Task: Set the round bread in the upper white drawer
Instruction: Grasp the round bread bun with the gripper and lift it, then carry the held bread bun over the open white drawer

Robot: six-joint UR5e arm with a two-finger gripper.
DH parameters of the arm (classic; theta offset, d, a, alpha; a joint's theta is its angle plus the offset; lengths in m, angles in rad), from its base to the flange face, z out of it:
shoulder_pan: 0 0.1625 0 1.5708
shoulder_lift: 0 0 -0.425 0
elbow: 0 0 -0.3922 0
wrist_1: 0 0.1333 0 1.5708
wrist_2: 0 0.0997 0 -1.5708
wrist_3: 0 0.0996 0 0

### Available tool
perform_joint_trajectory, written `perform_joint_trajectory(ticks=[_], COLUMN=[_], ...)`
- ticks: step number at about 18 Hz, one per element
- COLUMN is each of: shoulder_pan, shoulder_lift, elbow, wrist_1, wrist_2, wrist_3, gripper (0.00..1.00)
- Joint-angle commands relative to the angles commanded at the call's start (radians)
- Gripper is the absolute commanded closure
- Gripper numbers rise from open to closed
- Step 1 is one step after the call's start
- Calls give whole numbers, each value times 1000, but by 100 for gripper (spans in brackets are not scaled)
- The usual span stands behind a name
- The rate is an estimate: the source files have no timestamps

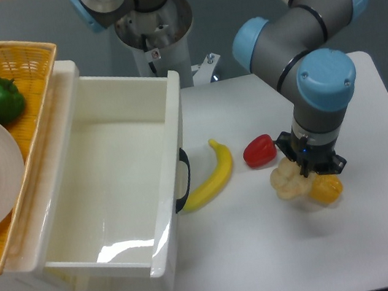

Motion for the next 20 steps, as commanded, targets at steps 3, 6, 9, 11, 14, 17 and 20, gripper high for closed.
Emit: perform_joint_trajectory(ticks=[3,6,9,11,14,17,20], shoulder_pan=[-3,0,-3,-2,-2,-9,-12], shoulder_lift=[-3,3,26,70,132,179,218], elbow=[-2,5,3,3,3,-9,-17], wrist_1=[2,3,2,5,5,5,6], wrist_2=[-3,-34,-48,-45,-46,-87,-158], wrist_3=[0,-5,-6,-14,-46,-138,-211], gripper=[100,100,100,100,100,100,100])
